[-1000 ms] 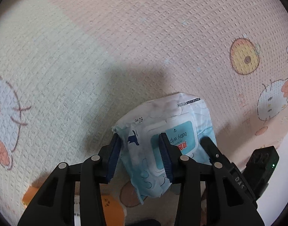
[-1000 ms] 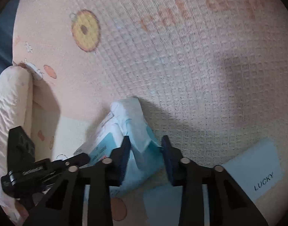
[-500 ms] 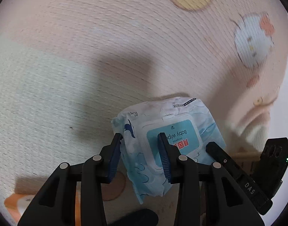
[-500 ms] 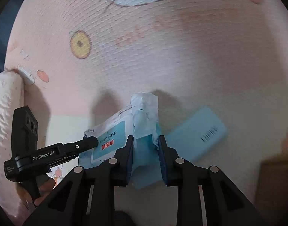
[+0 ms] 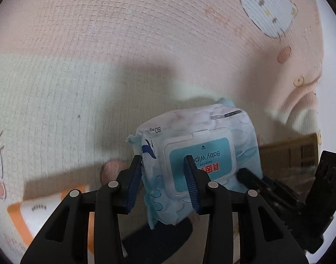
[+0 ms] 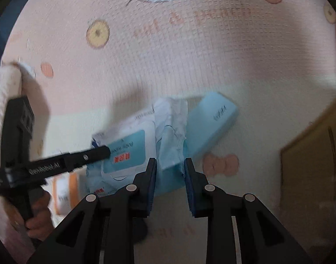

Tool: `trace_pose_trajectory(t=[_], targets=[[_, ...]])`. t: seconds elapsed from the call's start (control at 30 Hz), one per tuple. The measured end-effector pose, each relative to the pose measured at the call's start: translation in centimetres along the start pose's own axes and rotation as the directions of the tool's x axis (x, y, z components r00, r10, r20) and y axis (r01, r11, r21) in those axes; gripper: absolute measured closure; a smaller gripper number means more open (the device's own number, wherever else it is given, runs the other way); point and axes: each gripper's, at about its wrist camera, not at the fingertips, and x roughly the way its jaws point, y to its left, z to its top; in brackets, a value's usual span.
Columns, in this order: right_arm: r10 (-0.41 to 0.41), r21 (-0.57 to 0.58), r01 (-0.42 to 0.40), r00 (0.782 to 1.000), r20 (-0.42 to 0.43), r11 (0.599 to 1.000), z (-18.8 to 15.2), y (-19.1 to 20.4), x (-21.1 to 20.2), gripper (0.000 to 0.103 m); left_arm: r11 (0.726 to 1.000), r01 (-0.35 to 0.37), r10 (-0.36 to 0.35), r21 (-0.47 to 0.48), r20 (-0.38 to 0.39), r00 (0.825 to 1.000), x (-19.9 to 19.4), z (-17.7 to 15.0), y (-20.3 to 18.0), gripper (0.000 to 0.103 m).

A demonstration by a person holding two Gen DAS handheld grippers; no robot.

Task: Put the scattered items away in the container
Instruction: 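Close the left gripper on the baby wipes pack while the right gripper grasps it too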

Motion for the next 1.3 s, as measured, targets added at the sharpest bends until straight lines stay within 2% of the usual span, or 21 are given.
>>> trace_pose_trajectory(t=[0.17, 0.33, 0.37, 0.4, 0.53, 0.67, 0.87, 0.93, 1.0, 1.13, 1.2, 1.3], targets=[[-0.037, 0.015, 0.037, 0.999, -0.007, 0.999, -1.6, 0.9, -0.2, 0.081, 1.0, -0.027, 0.027, -0.004, -0.031, 0.999, -0.6, -2.0, 0.6, 0.061], [-0.014, -0.009, 0.014, 1.0, -0.015, 1.0, -2.7, 1.2, -0.4, 0.081, 0.999, -0.029, 0.028, -0.028, -0.019, 0.999, -0.5, -2.9, 1.4, 0.061], [-0.015, -0.012, 0.015, 1.0, -0.013, 1.0, -2.7, 1.2, -0.5, 0.081, 0.999, -0.027, 0.026, -0.025, -0.02, 0.999, -1.5, -3.4, 3.0, 0.061], [-0.011, -0.014, 0.011, 1.0, -0.015, 1.0, -2.8, 1.2, -0.7, 0.08, 0.999, -0.027, 0.026, -0.032, -0.019, 0.999, -1.5, -3.4, 3.0, 0.061], [0.007, 0.0, -0.007, 1.0, -0.029, 1.0, -2.9, 0.2, -0.9, 0.068, 0.999, -0.031, 0.03, -0.019, -0.002, 1.0, -2.5, -3.8, 3.6, 0.061], [0.035, 0.036, -0.034, 0.999, -0.015, 0.999, -3.0, -0.6, -1.0, 0.052, 0.999, -0.023, 0.023, 0.022, 0.002, 1.0, -3.0, -4.0, 3.2, 0.052], [0.056, 0.046, -0.055, 0.998, -0.009, 0.997, -1.4, -0.6, -0.1, 0.049, 0.997, -0.08, 0.08, 0.001, -0.012, 0.997, -2.3, -4.0, 3.8, 0.051], [0.05, 0.022, -0.05, 0.999, -0.007, 0.998, -0.6, -0.2, 0.1, 0.049, 0.992, -0.11, 0.111, -0.056, 0.012, 0.994, -2.5, -3.6, 4.5, 0.051], [0.043, -0.006, -0.043, 0.999, -0.006, 0.999, -0.1, 0.4, 0.3, 0.048, 0.99, -0.089, 0.093, -0.108, 0.036, 0.995, -2.7, -3.0, 5.2, 0.05], [0.065, 0.002, -0.064, 0.997, -0.033, 0.998, 0.9, 0.9, 1.1, 0.048, 0.99, -0.024, 0.024, -0.137, 0.0, 1.0, -1.8, -2.1, 6.0, 0.045], [0.088, 0.023, -0.086, 0.994, -0.062, 0.996, 1.3, 0.7, 1.8, 0.048, 0.986, 0.04, -0.044, -0.162, -0.02, 0.999, -1.5, -2.0, 6.5, 0.043], [0.119, 0.041, -0.116, 0.989, -0.085, 0.992, 1.4, 0.7, 2.2, 0.046, 0.989, 0.036, -0.039, -0.142, -0.018, 0.999, -1.5, -2.1, 6.1, 0.041]])
